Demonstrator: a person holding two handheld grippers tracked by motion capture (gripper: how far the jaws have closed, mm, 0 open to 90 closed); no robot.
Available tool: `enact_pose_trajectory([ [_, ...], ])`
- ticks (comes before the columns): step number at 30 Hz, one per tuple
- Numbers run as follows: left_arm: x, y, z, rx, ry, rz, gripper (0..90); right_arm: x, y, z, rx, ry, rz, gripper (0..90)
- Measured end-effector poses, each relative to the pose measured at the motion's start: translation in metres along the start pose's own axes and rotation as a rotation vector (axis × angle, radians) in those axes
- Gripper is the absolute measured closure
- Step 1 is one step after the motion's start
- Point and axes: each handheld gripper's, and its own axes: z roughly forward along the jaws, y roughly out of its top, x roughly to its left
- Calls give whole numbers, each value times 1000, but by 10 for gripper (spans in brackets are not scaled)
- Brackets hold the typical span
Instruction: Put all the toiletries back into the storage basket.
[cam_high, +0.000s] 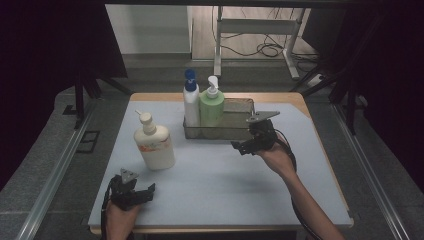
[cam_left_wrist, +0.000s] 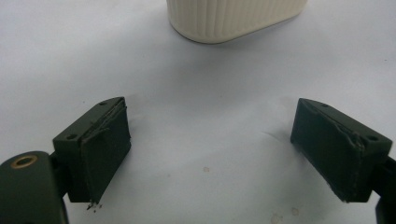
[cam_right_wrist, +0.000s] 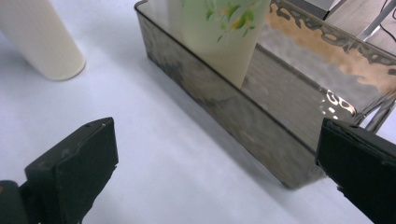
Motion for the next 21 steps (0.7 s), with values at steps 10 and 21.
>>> enact_pose_trajectory([
  [10,0,0,0,1,1,1,119,10,-19,-16,-12,8,-9,0],
  [21,0,1,0,8,2,2,121,19,-49,-27,-1,10,-4,0],
])
